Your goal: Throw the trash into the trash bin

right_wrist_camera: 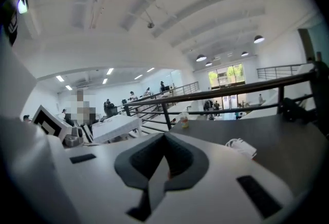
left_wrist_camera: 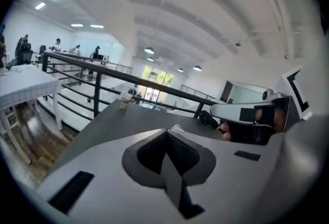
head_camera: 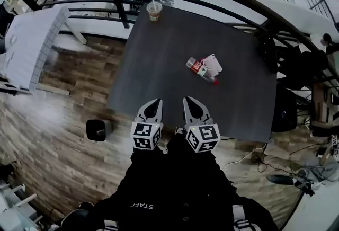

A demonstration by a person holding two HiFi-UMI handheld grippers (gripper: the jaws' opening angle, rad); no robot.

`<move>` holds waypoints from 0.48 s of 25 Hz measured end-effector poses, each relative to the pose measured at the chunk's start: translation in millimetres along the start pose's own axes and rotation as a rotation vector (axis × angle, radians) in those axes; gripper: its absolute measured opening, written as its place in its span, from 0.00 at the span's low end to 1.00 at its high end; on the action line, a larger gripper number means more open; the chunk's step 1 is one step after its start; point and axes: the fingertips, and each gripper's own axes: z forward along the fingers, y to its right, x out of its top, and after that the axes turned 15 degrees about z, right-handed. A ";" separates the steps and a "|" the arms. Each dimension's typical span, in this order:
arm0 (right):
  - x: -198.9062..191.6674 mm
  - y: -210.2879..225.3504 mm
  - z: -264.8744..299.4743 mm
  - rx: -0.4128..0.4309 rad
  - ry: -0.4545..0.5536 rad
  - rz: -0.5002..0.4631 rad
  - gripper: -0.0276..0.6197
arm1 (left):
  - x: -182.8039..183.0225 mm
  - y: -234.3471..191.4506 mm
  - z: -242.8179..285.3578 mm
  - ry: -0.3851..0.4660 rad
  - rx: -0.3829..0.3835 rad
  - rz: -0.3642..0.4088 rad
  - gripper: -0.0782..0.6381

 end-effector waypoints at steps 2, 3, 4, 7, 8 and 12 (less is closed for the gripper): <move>21.4 21.4 -20.5 -0.047 0.057 0.002 0.06 | 22.0 28.7 13.3 0.026 -0.050 0.038 0.11; 30.9 31.4 -30.8 -0.069 0.083 0.003 0.06 | 32.1 43.3 18.8 0.040 -0.075 0.054 0.11; 39.4 40.3 -40.7 -0.091 0.105 0.004 0.06 | 41.4 57.4 23.3 0.052 -0.099 0.070 0.11; 60.1 58.9 -68.9 -0.147 0.162 0.012 0.06 | 65.2 93.5 31.3 0.084 -0.155 0.116 0.11; 66.7 63.1 -77.4 -0.161 0.179 0.014 0.06 | 72.7 103.3 33.3 0.094 -0.167 0.129 0.11; 92.3 72.7 -103.5 -0.197 0.246 0.023 0.06 | 106.8 130.4 40.3 0.150 -0.187 0.192 0.11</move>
